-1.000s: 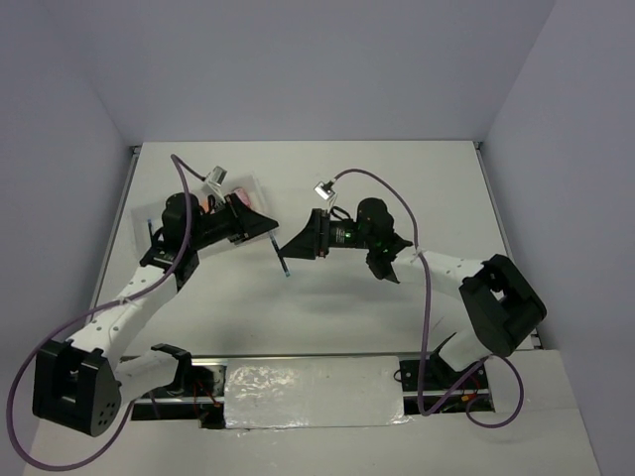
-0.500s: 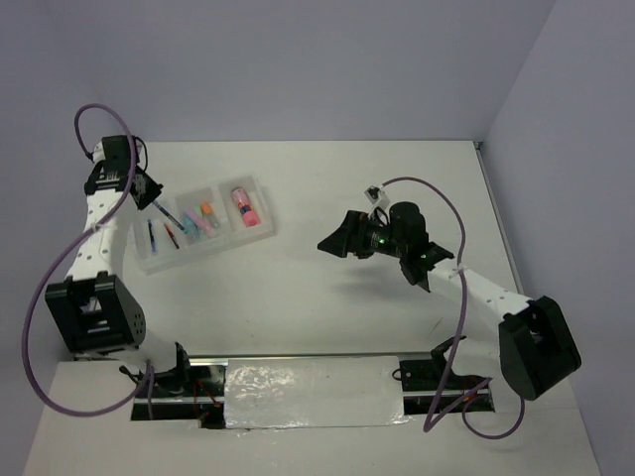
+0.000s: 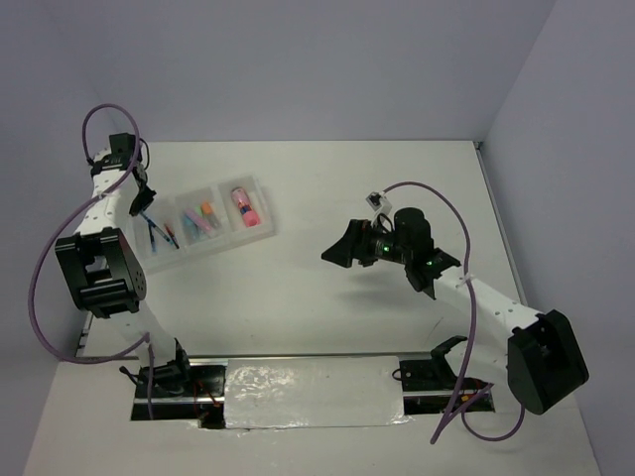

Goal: Sort the stationery into containers
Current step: Place the pen in the storage box, then reset both arms

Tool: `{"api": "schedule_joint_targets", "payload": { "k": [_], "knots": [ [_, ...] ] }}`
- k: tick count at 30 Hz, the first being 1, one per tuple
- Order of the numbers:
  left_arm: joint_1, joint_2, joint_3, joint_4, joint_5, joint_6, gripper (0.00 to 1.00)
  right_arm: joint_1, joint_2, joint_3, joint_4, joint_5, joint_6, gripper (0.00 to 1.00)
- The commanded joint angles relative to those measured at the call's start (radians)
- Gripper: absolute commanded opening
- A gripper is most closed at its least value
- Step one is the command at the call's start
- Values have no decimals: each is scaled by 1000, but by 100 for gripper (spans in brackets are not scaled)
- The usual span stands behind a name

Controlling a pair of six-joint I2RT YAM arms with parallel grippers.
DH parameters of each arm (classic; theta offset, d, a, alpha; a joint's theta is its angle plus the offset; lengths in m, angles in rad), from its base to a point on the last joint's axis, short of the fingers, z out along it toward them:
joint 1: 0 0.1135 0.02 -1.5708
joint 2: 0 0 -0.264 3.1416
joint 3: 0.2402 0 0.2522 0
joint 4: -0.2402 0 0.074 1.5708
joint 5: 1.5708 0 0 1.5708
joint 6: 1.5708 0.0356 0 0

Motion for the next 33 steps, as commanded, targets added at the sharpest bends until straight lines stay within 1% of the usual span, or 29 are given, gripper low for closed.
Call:
{"api": "schedule_joint_targets", "payload": {
  "k": [1, 3, 4, 5, 6, 8, 10, 12, 14, 15, 16, 17, 18, 19, 20, 21, 22, 23, 24, 25, 26, 28, 29, 30, 32, 33],
  "knots": [
    [7, 47, 63, 3, -47, 17, 33, 5, -35, -18, 32, -33, -11, 95],
    [10, 60, 75, 9, -64, 18, 41, 5, -42, -25, 29, -31, -12, 95],
    [14, 68, 81, 17, -62, 27, 51, 7, -45, -31, 28, -31, -14, 95],
    [22, 71, 85, 19, -55, 29, 55, 7, -53, -34, 28, -33, -14, 95],
    [25, 77, 89, 14, -46, 27, 67, 5, -58, -35, 21, -34, -17, 95],
    [30, 80, 85, 22, -32, 29, 78, 7, -67, -33, 14, -31, -18, 95],
    [31, 74, 85, 22, -3, 32, 87, 5, -79, -24, 0, -31, -21, 95],
    [28, 55, 79, 14, 23, 32, 90, 8, -99, -13, -26, -30, -26, 95],
    [7, -19, 59, 34, 89, 75, 92, 8, -121, 4, -64, -7, -41, 95],
    [-9, -78, 51, 25, 93, 102, 98, 11, -154, 27, -130, 12, -69, 95],
    [-27, -112, 45, 28, 137, 136, 99, 13, -176, 39, -161, 68, -87, 96],
    [-83, -145, 39, 20, 142, 162, 99, 19, -202, 73, -258, 108, -121, 96],
    [-117, -201, 40, -3, 134, 200, 99, 25, -257, 94, -312, 201, -136, 98],
    [-192, -234, 37, -21, 117, 224, 99, 31, -286, 117, -362, 254, -156, 100],
    [-232, -263, 20, -70, 93, 233, 99, 52, -317, 166, -462, 307, -190, 100],
    [-268, -336, 2, -89, 73, 245, 99, 65, -376, 195, -515, 363, -204, 100],
    [-345, -381, -20, -107, 51, 242, 99, 77, -404, 224, -564, 477, -216, 100],
    [-378, -425, -76, -125, 9, 229, 99, 89, -429, 289, -659, 533, -231, 100],
    [-400, -534, -113, -136, 10, 210, 99, 117, -470, 329, -713, 587, -239, 100],
    [-432, -594, -147, -133, 17, 199, 99, 128, -483, 369, -762, 680, -248, 100],
    [-440, -711, -212, -127, 61, 195, 99, 137, -493, 446, -858, 719, -259, 100],
    [-444, -822, -262, -127, 92, 198, 99, 152, -522, 523, -945, 788, -270, 100],
    [-444, -875, -299, -132, 100, 204, 99, 154, -533, 592, -1015, 820, -288, 100],
    [-444, -966, -310, -155, 99, 214, 99, 152, -542, 626, -1047, 831, -297, 100],
    [-444, -1074, -328, -181, 97, 227, 99, 154, -569, 717, -1127, 828, -317, 100],
    [-444, -1100, -334, -208, 100, 225, 99, 152, -579, 747, -1150, 805, -323, 100]
  ]
}}
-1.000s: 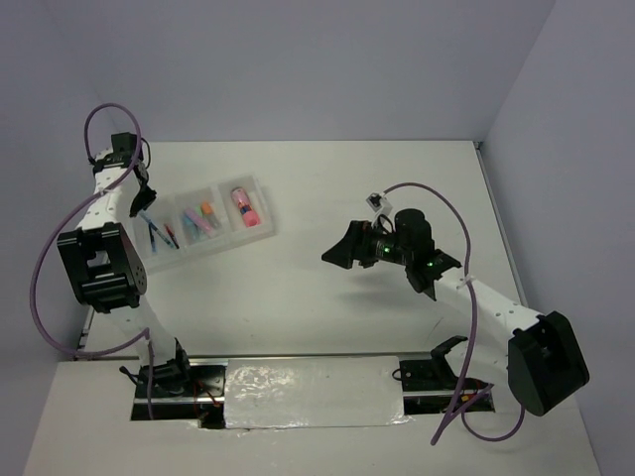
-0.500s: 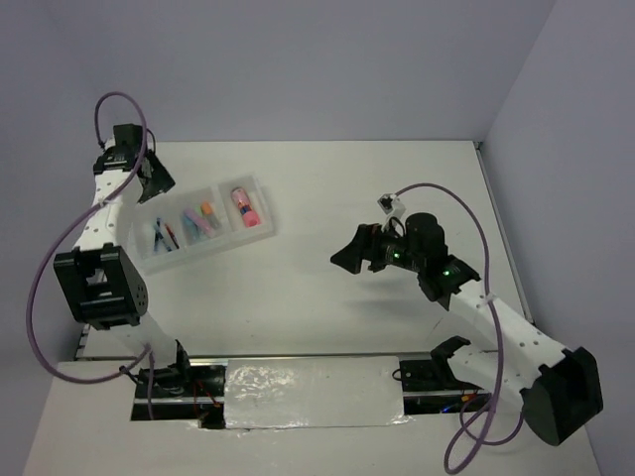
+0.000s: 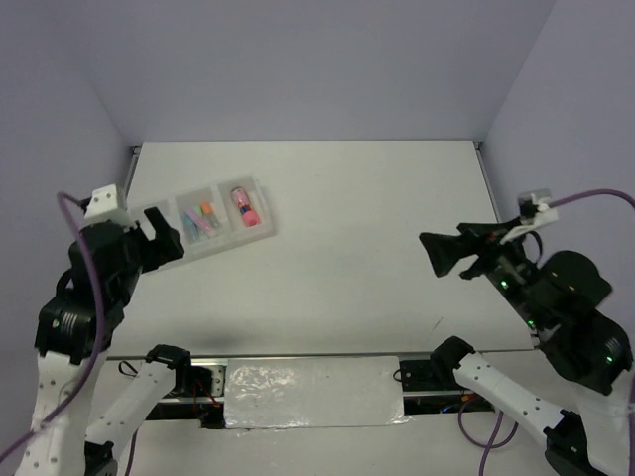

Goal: Sort the stationery into containers
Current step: Reset both arms

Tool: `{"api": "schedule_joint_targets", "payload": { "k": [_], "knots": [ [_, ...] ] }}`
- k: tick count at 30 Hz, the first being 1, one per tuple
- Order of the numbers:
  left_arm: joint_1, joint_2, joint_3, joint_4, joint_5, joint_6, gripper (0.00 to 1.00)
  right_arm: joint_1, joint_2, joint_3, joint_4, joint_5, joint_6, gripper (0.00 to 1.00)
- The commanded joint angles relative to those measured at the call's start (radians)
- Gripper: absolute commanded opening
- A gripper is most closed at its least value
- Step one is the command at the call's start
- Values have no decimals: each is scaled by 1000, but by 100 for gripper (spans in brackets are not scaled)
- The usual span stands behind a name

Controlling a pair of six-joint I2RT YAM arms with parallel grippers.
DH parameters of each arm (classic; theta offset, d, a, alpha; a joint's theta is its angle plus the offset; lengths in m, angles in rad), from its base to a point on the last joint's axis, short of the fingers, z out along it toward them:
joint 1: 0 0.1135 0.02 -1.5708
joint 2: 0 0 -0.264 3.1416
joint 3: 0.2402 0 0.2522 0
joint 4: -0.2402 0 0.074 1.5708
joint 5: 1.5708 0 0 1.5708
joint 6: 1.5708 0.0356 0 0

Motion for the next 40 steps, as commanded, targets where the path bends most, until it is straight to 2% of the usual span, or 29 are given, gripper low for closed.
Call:
{"api": "schedule_joint_targets", "payload": {
  "k": [1, 3, 6, 10, 13, 19, 40],
  "knots": [
    [2, -97, -26, -78, 17, 33, 99, 8, -40, 132, -251, 44, -71, 100],
    [2, -157, -27, -118, 55, 32, 99, 8, -69, 171, -280, -29, -77, 100],
    [2, -260, -42, -169, 87, 29, 99, 8, -149, 185, -308, -40, -87, 100],
    [-15, -389, -82, -204, 80, -12, 99, 7, -253, 76, -307, 23, -93, 100],
    [-19, -427, -95, -193, 74, -26, 99, 5, -315, -8, -294, 40, -82, 100],
    [-19, -409, -95, -193, 72, -22, 99, 7, -324, -76, -328, 79, -44, 100],
    [-19, -360, -105, -146, 66, -10, 99, 7, -284, -197, -219, 99, 11, 100]
  ]
}}
